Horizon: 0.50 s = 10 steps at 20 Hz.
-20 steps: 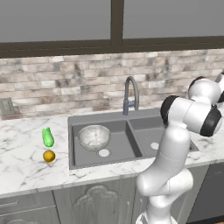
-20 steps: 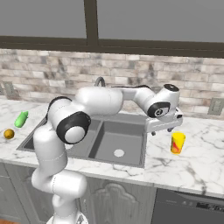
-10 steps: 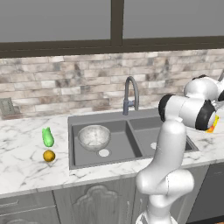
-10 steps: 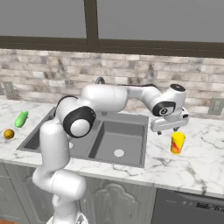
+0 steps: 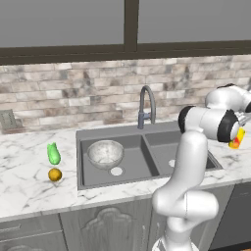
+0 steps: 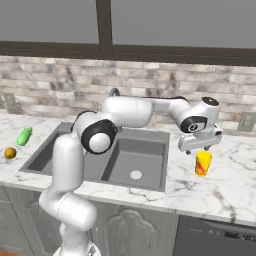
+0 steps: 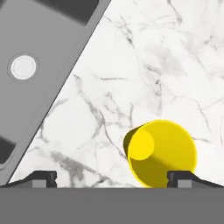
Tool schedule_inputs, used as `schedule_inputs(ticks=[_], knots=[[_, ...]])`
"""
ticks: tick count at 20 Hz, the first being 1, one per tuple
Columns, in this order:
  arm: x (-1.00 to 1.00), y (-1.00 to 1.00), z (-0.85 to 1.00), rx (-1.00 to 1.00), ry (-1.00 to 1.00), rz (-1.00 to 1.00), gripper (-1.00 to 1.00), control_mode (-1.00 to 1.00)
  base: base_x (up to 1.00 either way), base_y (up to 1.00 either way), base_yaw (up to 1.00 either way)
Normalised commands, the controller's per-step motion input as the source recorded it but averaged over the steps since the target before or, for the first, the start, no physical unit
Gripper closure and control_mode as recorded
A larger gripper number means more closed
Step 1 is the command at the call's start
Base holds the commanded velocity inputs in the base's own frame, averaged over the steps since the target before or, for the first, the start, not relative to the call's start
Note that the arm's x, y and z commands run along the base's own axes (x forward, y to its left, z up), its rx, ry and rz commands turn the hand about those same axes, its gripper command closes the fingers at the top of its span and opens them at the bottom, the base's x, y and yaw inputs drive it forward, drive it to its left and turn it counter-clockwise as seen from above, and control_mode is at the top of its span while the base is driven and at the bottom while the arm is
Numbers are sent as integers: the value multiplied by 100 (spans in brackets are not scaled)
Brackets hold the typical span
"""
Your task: Remove the lemon and corn from the sink. Then move the bowl and cup from the counter to the sink for washing.
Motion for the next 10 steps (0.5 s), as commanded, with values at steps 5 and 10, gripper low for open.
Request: schedule_inputs(ticks=[5,10], knots=[[6,-10,-16,0,0,-1,-100,-100,0,0,0],[9,-5,-16,0,0,-1,-100,-100,0,0,0]])
